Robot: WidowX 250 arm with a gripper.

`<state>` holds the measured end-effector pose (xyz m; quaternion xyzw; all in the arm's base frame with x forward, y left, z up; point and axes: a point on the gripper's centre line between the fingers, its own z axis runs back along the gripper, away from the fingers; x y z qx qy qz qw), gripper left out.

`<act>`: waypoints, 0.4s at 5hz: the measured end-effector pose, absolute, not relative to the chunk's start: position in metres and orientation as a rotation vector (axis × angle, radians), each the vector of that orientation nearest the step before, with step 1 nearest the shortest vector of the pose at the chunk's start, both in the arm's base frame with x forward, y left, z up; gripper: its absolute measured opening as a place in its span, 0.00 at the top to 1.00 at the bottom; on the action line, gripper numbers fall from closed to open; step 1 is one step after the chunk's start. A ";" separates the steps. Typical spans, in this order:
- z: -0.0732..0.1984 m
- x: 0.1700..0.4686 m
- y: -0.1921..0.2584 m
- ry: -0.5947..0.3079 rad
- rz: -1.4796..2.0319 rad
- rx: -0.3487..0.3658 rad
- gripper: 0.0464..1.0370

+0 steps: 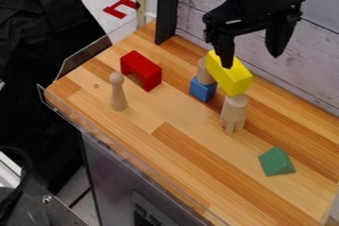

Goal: Remove the yellow rectangular block off the tower and put it on top of the red arch

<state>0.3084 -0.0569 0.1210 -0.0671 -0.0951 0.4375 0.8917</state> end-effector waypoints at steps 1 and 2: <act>0.118 0.309 -0.049 -0.180 0.939 -0.134 0.04; 0.117 0.311 -0.041 -0.171 0.981 -0.129 0.04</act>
